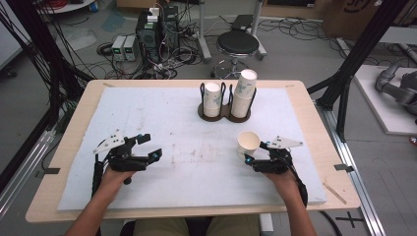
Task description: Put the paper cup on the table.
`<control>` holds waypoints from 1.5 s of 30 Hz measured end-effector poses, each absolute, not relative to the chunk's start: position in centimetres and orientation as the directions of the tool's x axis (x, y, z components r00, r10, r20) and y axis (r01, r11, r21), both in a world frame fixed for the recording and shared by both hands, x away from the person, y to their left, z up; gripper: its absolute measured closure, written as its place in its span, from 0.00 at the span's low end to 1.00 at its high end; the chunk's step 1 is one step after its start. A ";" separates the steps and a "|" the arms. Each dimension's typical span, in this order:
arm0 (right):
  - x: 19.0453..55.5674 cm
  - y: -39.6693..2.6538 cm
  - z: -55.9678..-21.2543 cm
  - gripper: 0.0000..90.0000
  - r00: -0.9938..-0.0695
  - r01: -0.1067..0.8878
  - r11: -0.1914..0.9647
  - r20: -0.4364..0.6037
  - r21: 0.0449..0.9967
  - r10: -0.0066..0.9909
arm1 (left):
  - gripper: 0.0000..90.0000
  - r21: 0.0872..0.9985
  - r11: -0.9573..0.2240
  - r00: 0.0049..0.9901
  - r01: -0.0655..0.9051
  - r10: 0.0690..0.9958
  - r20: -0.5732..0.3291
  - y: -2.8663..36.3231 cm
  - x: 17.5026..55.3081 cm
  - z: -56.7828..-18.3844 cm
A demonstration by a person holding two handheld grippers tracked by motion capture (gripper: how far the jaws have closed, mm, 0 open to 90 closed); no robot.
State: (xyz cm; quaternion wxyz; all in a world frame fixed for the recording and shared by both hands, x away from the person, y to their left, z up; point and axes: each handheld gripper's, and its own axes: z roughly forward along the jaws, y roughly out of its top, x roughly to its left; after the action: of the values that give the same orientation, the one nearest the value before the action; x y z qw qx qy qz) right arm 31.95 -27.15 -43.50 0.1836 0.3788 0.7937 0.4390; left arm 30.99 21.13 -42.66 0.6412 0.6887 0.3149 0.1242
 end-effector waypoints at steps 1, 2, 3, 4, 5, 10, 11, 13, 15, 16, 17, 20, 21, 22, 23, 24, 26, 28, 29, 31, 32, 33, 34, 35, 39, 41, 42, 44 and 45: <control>31.6 -27.4 -43.2 0.24 -0.641 0.440 0.321 0.043 0.839 0.767 | 0.18 0.962 0.016 0.770 0.274 0.595 -0.229 21.2 31.0 -42.6; 31.1 -27.6 -43.0 0.24 -0.636 0.436 0.312 0.044 0.844 0.771 | 0.18 0.963 0.003 0.771 0.270 0.598 -0.219 21.2 30.9 -42.6; 30.7 -27.9 -42.8 0.24 -0.629 0.430 0.297 0.047 0.853 0.776 | 0.18 0.965 -0.005 0.772 0.264 0.600 -0.208 21.2 30.9 -42.6; 30.3 -28.2 -42.5 0.24 -0.622 0.425 0.280 0.053 0.861 0.781 | 0.18 0.965 -0.017 0.773 0.260 0.603 -0.198 21.3 30.8 -42.5; 29.8 -28.4 -42.3 0.24 -0.618 0.419 0.267 0.057 0.868 0.784 | 0.18 0.967 -0.022 0.774 0.256 0.603 -0.191 21.3 30.8 -42.4; 27.9 -29.4 -41.3 0.24 -0.592 0.353 0.237 0.020 0.905 0.806 | 0.18 0.969 -0.018 0.767 0.246 0.615 -0.183 21.9 30.4 -42.3; 27.7 -29.6 -41.0 0.24 -0.589 0.344 0.232 0.016 0.910 0.808 | 0.18 0.969 -0.017 0.766 0.247 0.615 -0.184 22.0 30.3 -42.3; 27.3 -29.8 -40.6 0.24 -0.585 0.322 0.225 0.006 0.920 0.811 | 0.18 0.970 -0.014 0.764 0.244 0.619 -0.183 22.3 30.3 -42.3; 27.0 -29.9 -40.2 0.24 -0.585 0.312 0.204 0.019 0.928 0.811 | 0.18 0.970 -0.013 0.764 0.242 0.619 -0.182 22.4 30.2 -42.2; 26.9 -30.0 -40.1 0.24 -0.588 0.304 0.192 0.025 0.933 0.809 | 0.18 0.971 -0.014 0.764 0.240 0.620 -0.180 22.5 30.2 -42.2; 26.8 -30.0 -40.0 0.24 -0.589 0.303 0.182 0.034 0.935 0.808 | 0.18 0.972 -0.012 0.766 0.235 0.618 -0.178 22.5 30.2 -42.2; 26.7 -30.0 -39.9 0.24 -0.590 0.302 0.182 0.033 0.936 0.807 | 0.18 0.973 -0.010 0.768 0.230 0.616 -0.175 22.4 30.1 -42.1; 26.7 -30.0 -40.0 0.24 -0.590 0.305 0.178 0.039 0.935 0.806 | 0.18 0.974 -0.010 0.769 0.228 0.615 -0.174 22.4 30.0 -42.0; 26.7 -30.0 -40.1 0.24 -0.590 0.308 0.178 0.040 0.935 0.807 | 0.18 0.974 -0.008 0.771 0.227 0.613 -0.175 22.4 30.0 -42.0; 26.7 -30.1 -40.1 0.24 -0.588 0.308 0.179 0.039 0.934 0.808 | 0.18 0.974 -0.007 0.772 0.227 0.612 -0.175 22.3 29.9 -42.0; 26.7 -30.0 -40.1 0.24 -0.588 0.312 0.183 0.039 0.932 0.808 | 0.18 0.974 -0.009 0.774 0.225 0.609 -0.173 22.3 29.8 -41.9; 26.7 -30.0 -40.1 0.24 -0.590 0.311 0.183 0.039 0.933 0.806 | 0.18 0.975 -0.008 0.775 0.223 0.608 -0.172 22.2 29.6 -41.9; 26.7 -29.9 -40.1 0.24 -0.591 0.307 0.190 0.030 0.933 0.806 | 0.18 0.975 -0.008 0.775 0.222 0.608 -0.172 22.2 29.4 -41.8; 26.6 -29.8 -40.1 0.24 -0.591 0.309 0.185 0.036 0.933 0.806 | 0.18 0.975 -0.011 0.776 0.220 0.608 -0.168 22.2 29.4 -41.8; 26.7 -29.6 -40.1 0.24 -0.597 0.308 0.193 0.031 0.932 0.802 | 0.18 0.975 -0.005 0.775 0.220 0.609 -0.172 22.3 29.3 -41.8; 26.7 -29.5 -40.1 0.24 -0.599 0.308 0.198 0.028 0.930 0.801 | 0.18 0.976 -0.005 0.774 0.219 0.610 -0.170 22.3 29.2 -41.8; 26.7 -29.4 -40.1 0.24 -0.599 0.308 0.199 0.027 0.930 0.800 | 0.18 0.976 -0.003 0.773 0.219 0.611 -0.171 22.4 29.2 -41.7; 26.7 -29.4 -40.1 0.24 -0.602 0.307 0.203 0.025 0.930 0.798 | 0.18 0.976 -0.003 0.772 0.219 0.612 -0.171 22.4 29.2 -41.7; 26.7 -29.4 -40.1 0.24 -0.603 0.307 0.206 0.023 0.929 0.797 | 0.18 0.976 -0.003 0.772 0.219 0.613 -0.171 22.3 29.2 -41.8; 26.8 -29.4 -40.1 0.24 -0.603 0.307 0.205 0.023 0.929 0.798 | 0.18 0.975 -0.001 0.773 0.221 0.611 -0.174 22.3 29.3 -41.9; 26.9 -29.5 -40.2 0.24 -0.601 0.311 0.203 0.026 0.929 0.799 | 0.18 0.976 -0.003 0.772 0.220 0.612 -0.172 22.4 29.3 -41.9; 26.9 -29.5 -40.2 0.24 -0.602 0.307 0.204 0.024 0.929 0.798 | 0.18 0.976 -0.001 0.771 0.219 0.613 -0.173 22.4 29.3 -41.9; 27.0 -29.6 -40.2 0.24 -0.601 0.303 0.207 0.018 0.930 0.799 | 0.18 0.976 0.005 0.767 0.220 0.618 -0.176 22.4 29.4 -41.9; 27.0 -29.6 -40.2 0.24 -0.600 0.305 0.204 0.021 0.930 0.800 | 0.18 0.976 0.007 0.765 0.220 0.620 -0.176 22.5 29.5 -41.9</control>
State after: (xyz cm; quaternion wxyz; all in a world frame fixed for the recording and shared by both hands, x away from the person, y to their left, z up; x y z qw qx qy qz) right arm 26.97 -29.63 -40.24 0.2439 0.3750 0.7367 0.5071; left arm 29.45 22.47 -41.93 0.6404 0.6872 0.3053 0.1561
